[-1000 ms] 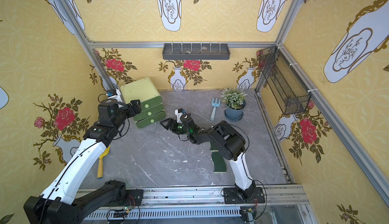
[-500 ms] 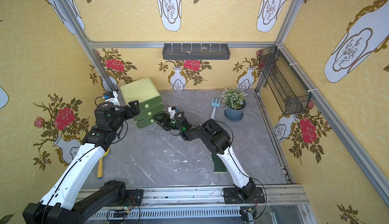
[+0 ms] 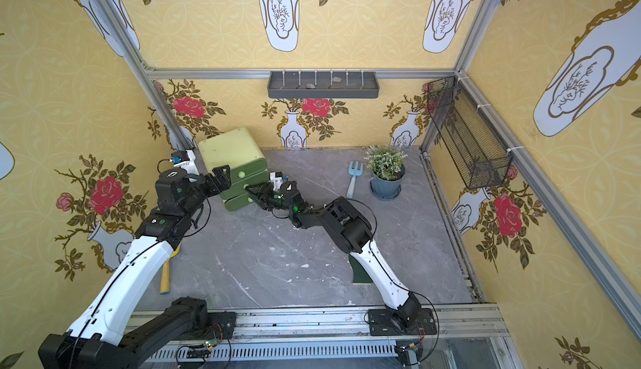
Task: Take the sponge out of the drawer
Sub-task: Open the drawer in the storage box.
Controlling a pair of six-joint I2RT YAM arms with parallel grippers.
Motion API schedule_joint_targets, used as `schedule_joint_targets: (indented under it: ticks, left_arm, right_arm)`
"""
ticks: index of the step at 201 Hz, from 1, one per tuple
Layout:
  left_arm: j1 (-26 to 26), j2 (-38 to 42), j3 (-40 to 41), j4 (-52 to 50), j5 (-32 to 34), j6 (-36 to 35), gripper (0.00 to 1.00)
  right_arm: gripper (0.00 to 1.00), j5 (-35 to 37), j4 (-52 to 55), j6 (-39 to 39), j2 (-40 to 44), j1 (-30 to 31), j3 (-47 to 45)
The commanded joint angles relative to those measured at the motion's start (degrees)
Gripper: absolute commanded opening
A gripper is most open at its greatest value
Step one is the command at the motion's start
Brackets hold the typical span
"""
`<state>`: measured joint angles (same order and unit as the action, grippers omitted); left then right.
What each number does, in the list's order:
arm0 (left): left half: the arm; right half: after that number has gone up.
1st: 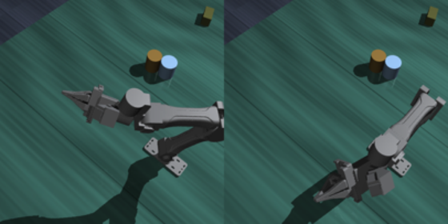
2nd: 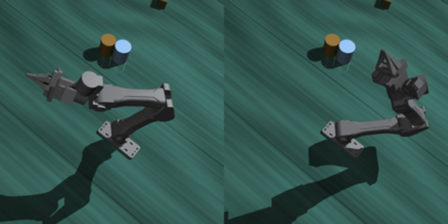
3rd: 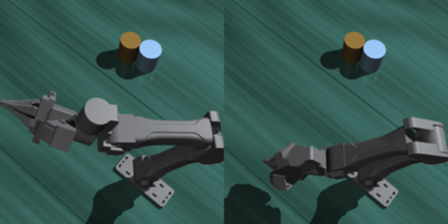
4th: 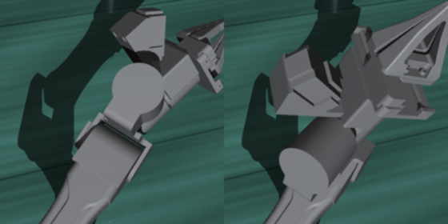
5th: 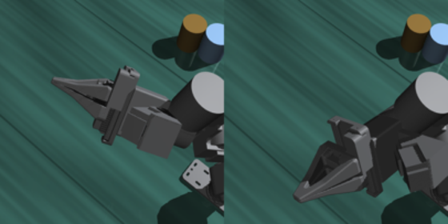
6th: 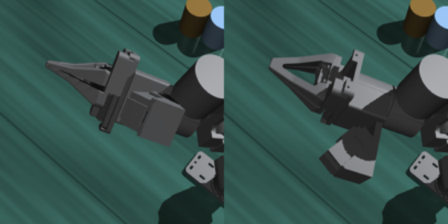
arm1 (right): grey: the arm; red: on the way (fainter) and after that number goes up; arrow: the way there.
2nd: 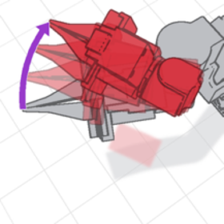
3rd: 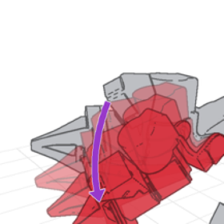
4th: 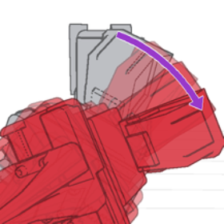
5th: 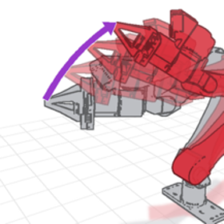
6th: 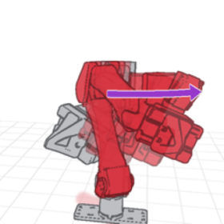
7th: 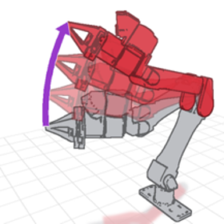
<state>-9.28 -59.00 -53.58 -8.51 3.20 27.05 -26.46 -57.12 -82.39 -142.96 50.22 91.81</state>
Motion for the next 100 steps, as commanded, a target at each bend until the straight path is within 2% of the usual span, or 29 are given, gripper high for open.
schedule_joint_targets:
  ticks: [1, 100]
  left_arm:
    - [0.2, -0.4, 0.4, 1.7, -0.9, -0.2, 1.00]
    - [0.7, -0.7, 0.5, 1.9, -1.7, -0.2, 1.00]
  right_arm:
    - [0.54, 0.6, -1.4, 0.1, -0.9, 0.2, 1.7]
    - [0.41, 1.2, -1.2, -0.5, -3.6, 0.2, 6.0]
